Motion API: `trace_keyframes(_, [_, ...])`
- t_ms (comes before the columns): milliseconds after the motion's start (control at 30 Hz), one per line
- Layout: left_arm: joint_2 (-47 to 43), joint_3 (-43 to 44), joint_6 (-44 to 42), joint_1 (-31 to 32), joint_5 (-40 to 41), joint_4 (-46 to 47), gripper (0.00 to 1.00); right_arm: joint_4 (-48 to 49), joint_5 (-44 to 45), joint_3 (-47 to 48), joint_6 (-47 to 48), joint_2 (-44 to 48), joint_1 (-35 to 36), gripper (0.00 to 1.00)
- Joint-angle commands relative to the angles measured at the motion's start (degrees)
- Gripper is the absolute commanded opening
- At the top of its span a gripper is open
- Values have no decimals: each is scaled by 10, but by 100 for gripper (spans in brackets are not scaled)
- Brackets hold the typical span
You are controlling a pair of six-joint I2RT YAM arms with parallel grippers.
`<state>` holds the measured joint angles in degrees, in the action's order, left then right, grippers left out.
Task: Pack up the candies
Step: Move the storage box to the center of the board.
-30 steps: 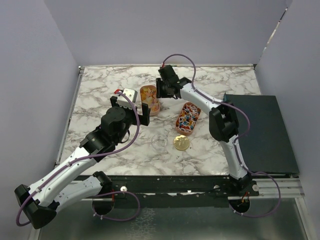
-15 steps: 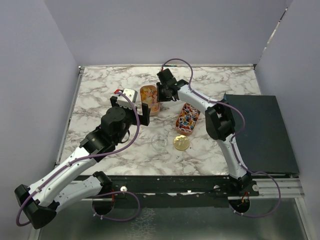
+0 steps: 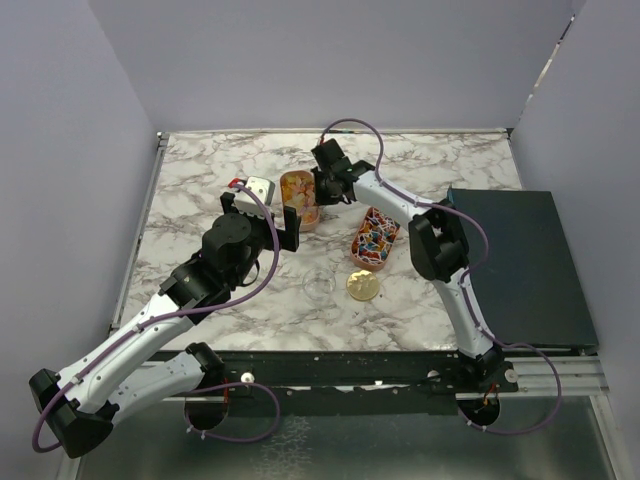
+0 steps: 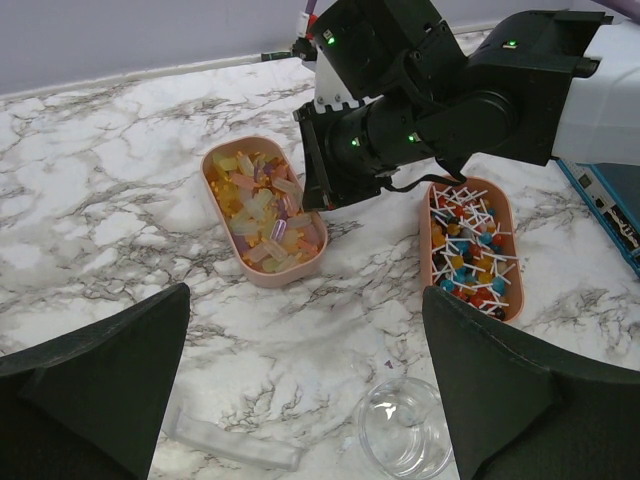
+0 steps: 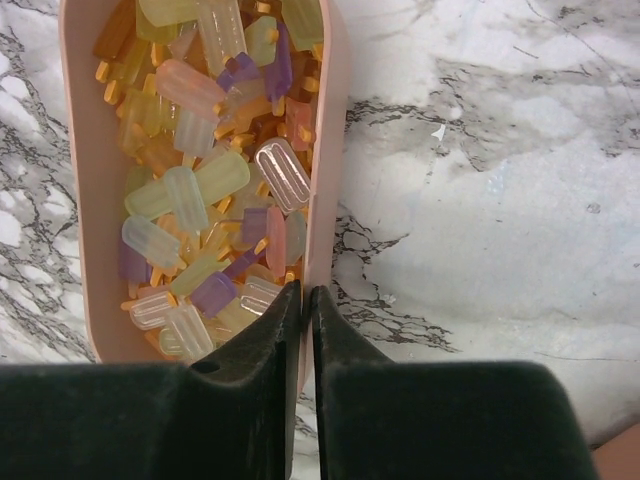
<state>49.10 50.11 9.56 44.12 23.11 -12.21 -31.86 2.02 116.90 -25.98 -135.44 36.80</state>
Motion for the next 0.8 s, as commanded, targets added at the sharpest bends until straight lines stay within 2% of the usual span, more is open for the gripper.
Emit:
trace_keyframes(0, [-6,-6,-3,1,7,-5,99,-19,-3,6,-4,-17,6,5])
trace_keyframes(33, [-5,-6,-3,0,6,-5,99,-18,-1,4,-4,-14,6,1])
trace_keyframes(300, [-4,-6,-3,0,6,-5,99,-4,24,-57,-7,38,16,1])
trace_keyframes(767, [-1,-6,0,0,2,-6,99,87,54,-296,-80,186,42,1])
